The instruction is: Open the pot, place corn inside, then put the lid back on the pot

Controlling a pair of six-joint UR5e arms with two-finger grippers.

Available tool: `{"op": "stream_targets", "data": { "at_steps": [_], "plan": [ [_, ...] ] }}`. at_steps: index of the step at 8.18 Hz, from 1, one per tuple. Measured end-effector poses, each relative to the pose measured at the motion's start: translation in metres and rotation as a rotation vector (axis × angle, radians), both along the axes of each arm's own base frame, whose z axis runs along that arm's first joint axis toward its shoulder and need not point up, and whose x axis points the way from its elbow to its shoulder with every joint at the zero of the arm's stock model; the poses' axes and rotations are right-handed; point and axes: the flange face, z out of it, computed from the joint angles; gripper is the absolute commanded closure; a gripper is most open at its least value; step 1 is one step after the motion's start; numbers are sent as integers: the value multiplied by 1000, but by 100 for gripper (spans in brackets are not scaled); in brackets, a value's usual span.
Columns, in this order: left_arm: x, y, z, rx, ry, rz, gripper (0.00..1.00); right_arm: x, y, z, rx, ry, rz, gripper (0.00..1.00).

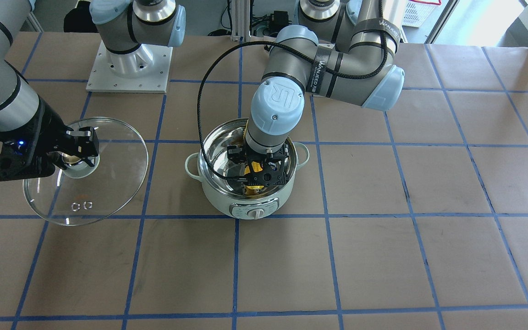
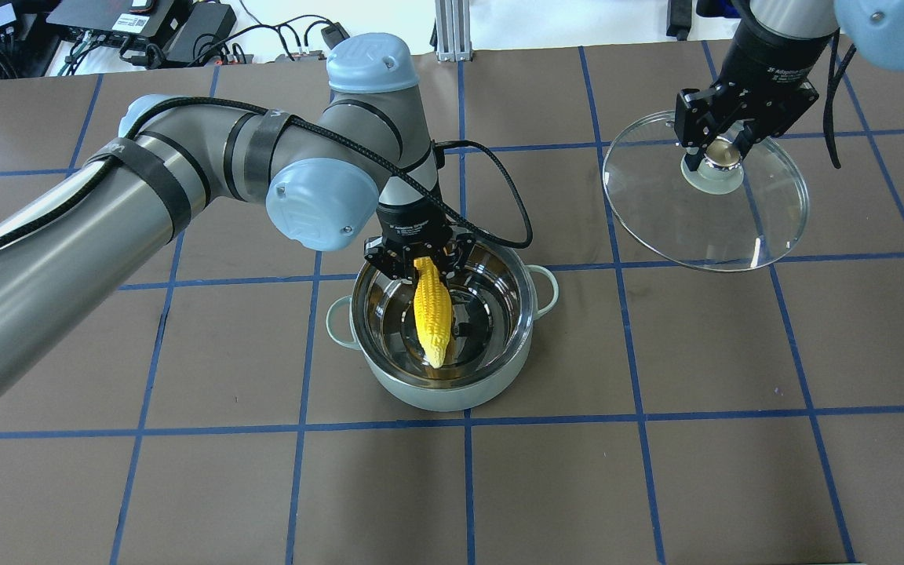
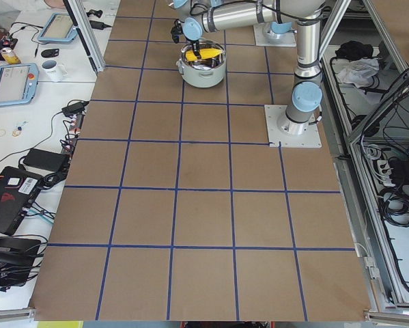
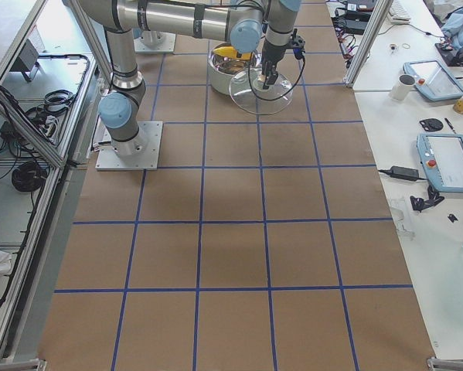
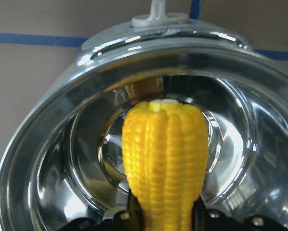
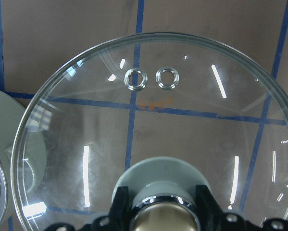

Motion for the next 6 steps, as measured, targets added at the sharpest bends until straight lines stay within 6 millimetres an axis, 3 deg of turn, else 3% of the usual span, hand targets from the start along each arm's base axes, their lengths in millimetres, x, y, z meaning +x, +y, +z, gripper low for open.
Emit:
{"op": "stream_targets", "data": {
  "at_steps": [3, 6],
  "plan": [
    [-1, -4, 4, -36, 11, 12, 0, 0, 0, 0, -1, 0, -1, 100],
    [11, -8, 31, -82, 2, 13, 0, 2, 1, 1, -1, -6, -19, 100]
  ]
}}
